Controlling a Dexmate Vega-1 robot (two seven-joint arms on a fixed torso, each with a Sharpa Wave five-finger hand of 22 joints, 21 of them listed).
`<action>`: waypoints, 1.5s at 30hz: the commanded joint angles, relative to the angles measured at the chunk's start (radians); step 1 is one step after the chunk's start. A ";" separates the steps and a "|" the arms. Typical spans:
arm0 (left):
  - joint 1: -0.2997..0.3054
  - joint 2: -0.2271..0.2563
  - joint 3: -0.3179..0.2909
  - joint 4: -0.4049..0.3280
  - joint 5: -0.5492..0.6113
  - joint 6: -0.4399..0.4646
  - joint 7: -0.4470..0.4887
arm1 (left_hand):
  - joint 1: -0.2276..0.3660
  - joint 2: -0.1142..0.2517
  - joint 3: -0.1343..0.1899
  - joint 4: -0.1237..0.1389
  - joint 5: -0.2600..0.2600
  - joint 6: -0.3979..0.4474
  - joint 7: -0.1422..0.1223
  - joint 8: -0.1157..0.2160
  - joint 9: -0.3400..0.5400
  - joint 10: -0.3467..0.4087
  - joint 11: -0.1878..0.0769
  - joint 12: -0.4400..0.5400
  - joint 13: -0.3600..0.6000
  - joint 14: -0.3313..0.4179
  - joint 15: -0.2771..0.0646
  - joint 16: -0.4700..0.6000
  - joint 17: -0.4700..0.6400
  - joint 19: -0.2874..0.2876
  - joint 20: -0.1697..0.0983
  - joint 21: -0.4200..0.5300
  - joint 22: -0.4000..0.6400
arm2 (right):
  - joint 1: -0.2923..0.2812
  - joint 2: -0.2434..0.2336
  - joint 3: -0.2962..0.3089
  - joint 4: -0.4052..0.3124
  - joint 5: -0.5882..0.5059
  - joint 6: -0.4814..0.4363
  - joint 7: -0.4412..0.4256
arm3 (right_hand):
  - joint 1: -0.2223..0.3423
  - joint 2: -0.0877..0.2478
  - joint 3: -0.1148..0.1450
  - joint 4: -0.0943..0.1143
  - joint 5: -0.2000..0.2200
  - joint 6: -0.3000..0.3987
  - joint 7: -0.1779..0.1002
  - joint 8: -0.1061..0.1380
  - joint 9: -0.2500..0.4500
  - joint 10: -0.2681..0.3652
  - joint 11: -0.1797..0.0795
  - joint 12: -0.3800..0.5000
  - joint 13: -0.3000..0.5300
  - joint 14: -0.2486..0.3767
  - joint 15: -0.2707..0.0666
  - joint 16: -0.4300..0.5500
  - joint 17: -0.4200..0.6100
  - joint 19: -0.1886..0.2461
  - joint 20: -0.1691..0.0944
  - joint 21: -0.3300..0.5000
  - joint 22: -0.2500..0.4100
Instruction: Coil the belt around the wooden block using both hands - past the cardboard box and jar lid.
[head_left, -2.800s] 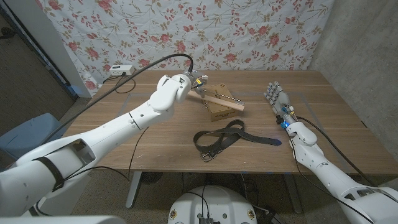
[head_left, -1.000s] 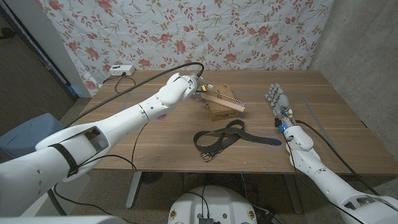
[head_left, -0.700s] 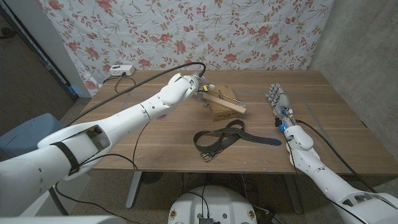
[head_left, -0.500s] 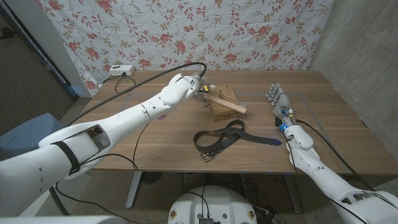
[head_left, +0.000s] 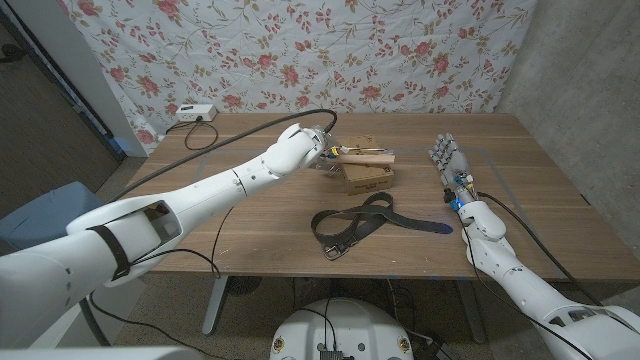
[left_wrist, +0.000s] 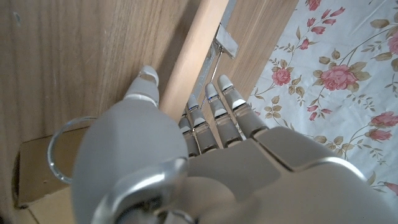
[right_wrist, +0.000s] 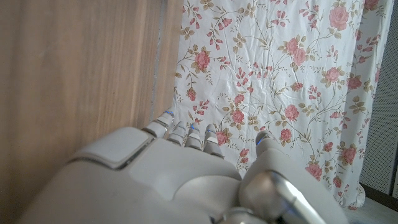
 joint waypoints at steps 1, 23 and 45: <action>0.037 -0.010 -0.002 0.016 0.010 0.040 0.001 | 0.022 0.025 0.021 -0.007 -0.004 0.046 0.020 0.018 0.004 0.046 -0.004 0.023 0.010 0.067 -0.137 0.013 -0.007 0.082 -0.016 0.033 -0.001 | -0.021 -0.014 0.008 -0.015 0.003 0.007 0.002 | 0.003 -0.001 0.002 0.007 0.008 0.004 -0.010 0.003 0.005 0.000 -0.001 0.003 0.001 0.007 0.003 0.009 0.005 0.011 0.000 0.004 0.003; 0.145 0.003 -0.006 0.066 -0.044 0.170 0.176 | 0.293 0.082 0.108 -0.018 -0.013 0.448 0.128 0.179 0.071 0.419 0.043 0.155 0.083 0.670 -0.187 0.181 0.025 0.434 -0.125 0.280 0.018 | -0.088 -0.054 0.014 -0.128 -0.049 0.008 -0.104 | 0.006 0.000 0.003 0.006 0.008 0.018 -0.014 0.007 0.005 0.014 0.000 0.007 0.001 0.025 0.011 0.013 0.004 0.019 0.007 0.005 0.003; 0.358 0.045 -0.262 -0.121 -0.412 0.280 0.739 | -0.066 0.092 0.319 0.337 0.211 0.336 0.146 0.183 0.425 0.469 0.041 0.868 0.858 0.885 -0.148 0.762 0.815 0.472 -0.152 0.844 0.477 | -0.098 -0.058 -0.002 -0.186 -0.084 -0.005 -0.154 | 0.008 0.001 0.004 0.005 0.008 0.021 -0.011 0.006 0.005 0.018 0.001 0.007 0.001 0.027 0.011 0.012 0.004 0.021 0.005 0.005 0.003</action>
